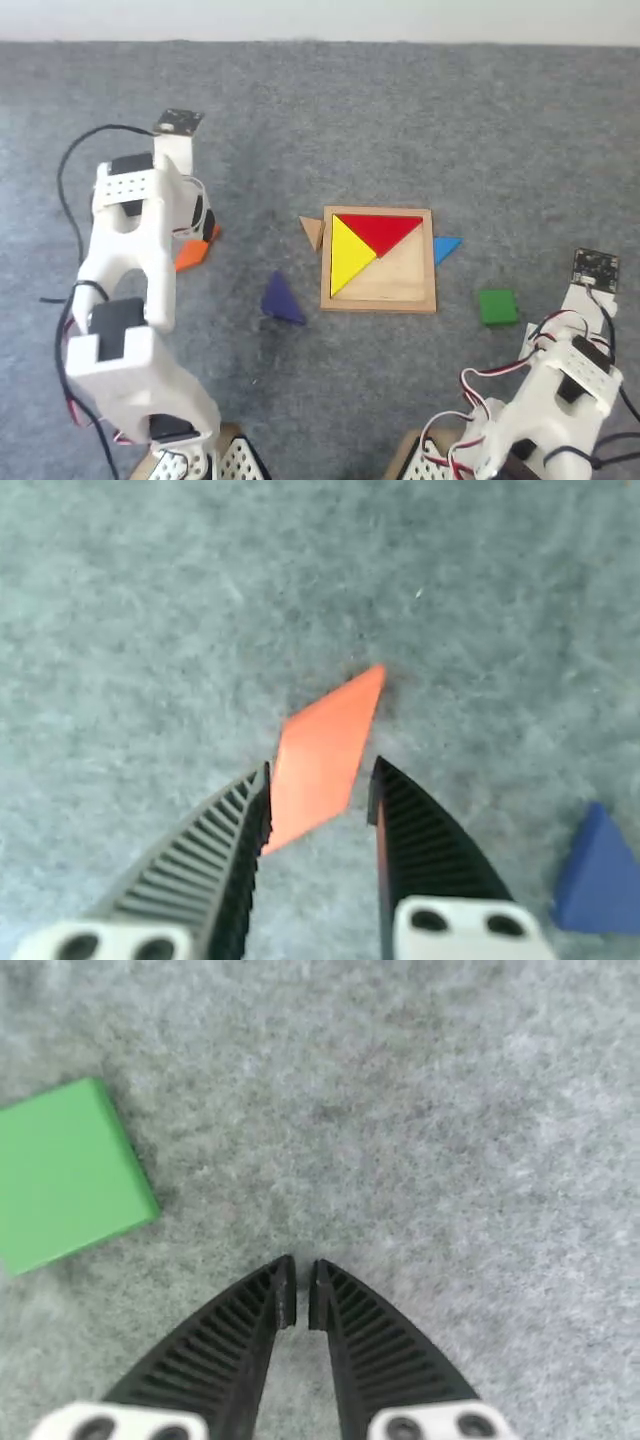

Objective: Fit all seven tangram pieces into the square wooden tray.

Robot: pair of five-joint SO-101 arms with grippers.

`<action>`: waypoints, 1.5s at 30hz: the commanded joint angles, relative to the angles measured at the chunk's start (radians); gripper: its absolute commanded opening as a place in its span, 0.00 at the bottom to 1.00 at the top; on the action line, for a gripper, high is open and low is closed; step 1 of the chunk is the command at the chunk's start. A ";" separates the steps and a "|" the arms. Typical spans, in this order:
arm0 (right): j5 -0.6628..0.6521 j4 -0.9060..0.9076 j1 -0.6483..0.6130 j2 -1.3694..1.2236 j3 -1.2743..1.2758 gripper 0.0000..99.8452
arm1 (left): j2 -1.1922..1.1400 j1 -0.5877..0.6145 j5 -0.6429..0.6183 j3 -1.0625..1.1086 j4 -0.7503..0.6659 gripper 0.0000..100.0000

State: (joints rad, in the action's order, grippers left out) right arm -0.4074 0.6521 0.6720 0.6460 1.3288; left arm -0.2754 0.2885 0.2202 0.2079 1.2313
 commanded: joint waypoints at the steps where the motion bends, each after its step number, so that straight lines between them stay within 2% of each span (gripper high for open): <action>1: -0.018 -0.021 -0.015 0.027 -0.006 0.04 | -0.054 0.008 0.020 -0.007 -0.032 0.16; 9: -0.018 -0.021 -0.015 0.027 -0.006 0.04 | -0.132 0.002 0.025 -0.004 -0.018 0.15; 13: -0.018 -0.021 -0.015 0.027 -0.006 0.04 | -0.138 -0.012 0.025 -0.004 0.023 0.06; 16: -0.018 -0.021 -0.015 0.027 -0.006 0.04 | -0.127 -0.031 0.020 -0.004 0.032 0.04; 31: -0.018 -0.021 -0.015 0.027 -0.006 0.04 | 0.184 -0.176 -0.021 -0.008 0.181 0.04; 34: -0.018 -0.021 -0.015 0.027 -0.006 0.04 | 0.232 -0.255 -0.060 -0.015 0.181 0.04; 38: -0.018 -0.021 -0.015 0.027 -0.006 0.04 | 0.221 -0.439 -0.157 -0.093 0.187 0.04; 42: -0.015 -0.021 -0.013 0.027 -0.006 0.04 | 0.133 -0.624 -0.292 -0.220 0.181 0.03; 45: -0.011 -0.022 -0.008 0.027 -0.006 0.04 | 0.029 -0.712 -0.359 -0.329 0.181 0.03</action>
State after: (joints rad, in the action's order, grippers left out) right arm -0.4089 0.6521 0.6720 0.6460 1.3288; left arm -0.1956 -0.3406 -0.0667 0.0038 1.4093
